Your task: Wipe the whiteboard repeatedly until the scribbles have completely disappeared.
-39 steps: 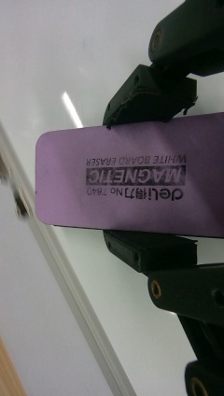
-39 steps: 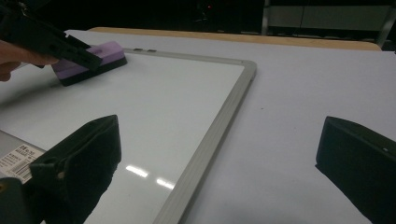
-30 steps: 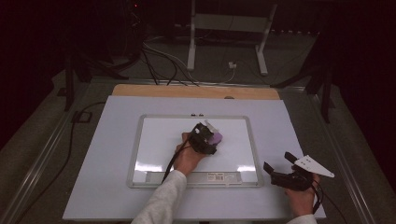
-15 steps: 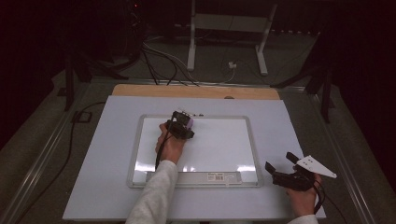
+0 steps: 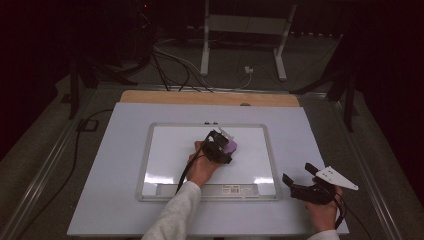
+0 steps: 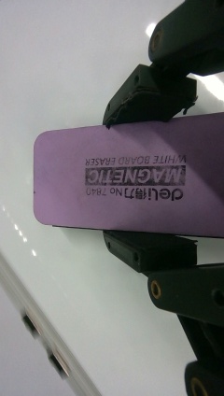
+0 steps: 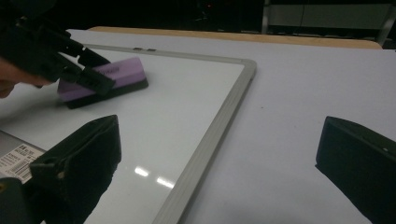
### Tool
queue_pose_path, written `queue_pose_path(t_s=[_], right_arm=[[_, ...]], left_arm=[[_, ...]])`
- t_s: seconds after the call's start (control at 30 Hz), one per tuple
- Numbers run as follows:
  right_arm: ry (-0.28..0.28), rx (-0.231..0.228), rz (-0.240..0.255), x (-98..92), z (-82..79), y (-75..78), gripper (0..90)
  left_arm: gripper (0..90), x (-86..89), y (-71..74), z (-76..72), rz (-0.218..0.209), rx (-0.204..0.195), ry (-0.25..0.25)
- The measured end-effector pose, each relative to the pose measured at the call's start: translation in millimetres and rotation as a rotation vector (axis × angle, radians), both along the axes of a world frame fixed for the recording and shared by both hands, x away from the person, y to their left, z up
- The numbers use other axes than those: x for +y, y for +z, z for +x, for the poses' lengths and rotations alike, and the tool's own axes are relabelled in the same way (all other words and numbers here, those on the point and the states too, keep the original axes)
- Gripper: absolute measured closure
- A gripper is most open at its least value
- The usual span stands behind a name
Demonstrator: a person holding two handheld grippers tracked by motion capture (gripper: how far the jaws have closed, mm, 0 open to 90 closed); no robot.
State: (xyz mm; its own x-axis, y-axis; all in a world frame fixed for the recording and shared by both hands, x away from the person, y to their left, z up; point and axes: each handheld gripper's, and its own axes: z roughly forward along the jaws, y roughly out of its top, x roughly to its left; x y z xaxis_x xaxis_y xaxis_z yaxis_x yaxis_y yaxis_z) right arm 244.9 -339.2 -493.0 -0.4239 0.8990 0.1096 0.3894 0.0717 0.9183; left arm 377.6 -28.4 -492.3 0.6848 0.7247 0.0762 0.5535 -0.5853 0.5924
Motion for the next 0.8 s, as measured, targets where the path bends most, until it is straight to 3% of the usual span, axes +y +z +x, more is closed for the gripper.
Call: queue_pose_path(t_s=[0.07, 0.17, 0.3, 0.4, 0.47, 0.57, 0.8], right_arm=[[-0.003, 0.000, 0.001, -0.2, -0.5, 0.3, 0.5], [-0.003, -0.003, 0.002, -0.5, -1.0, 0.9, 0.5], [-0.009, -0.003, 0.009, -1.9, -1.0, 1.2, 0.5], [-0.010, -0.004, 0.010, -2.3, -1.0, 1.2, 0.5], [-0.009, -0.004, 0.009, -2.1, -0.9, 1.2, 0.5], [-0.008, -0.004, 0.007, -1.6, -0.3, 0.7, 0.5], [-0.009, -0.004, 0.008, -0.7, -0.7, 1.0, 0.5]], left_arm=[[41.7, 3.3, -0.2, 1.4, -0.003, 0.004, 0.014], [41.7, 15.2, -0.2, 7.1, 0.036, -0.030, 0.079], [41.7, 48.6, -1.4, 18.3, 0.079, -0.064, 0.254], [41.7, 79.1, -2.3, 24.3, 0.047, -0.044, 0.390], [41.8, 93.5, -1.6, 23.8, 0.041, -0.042, 0.440], [41.7, 107.8, 0.5, 17.6, -0.002, -0.042, 0.464], [41.7, 123.9, 9.5, -7.9, -0.074, -0.058, 0.465]])
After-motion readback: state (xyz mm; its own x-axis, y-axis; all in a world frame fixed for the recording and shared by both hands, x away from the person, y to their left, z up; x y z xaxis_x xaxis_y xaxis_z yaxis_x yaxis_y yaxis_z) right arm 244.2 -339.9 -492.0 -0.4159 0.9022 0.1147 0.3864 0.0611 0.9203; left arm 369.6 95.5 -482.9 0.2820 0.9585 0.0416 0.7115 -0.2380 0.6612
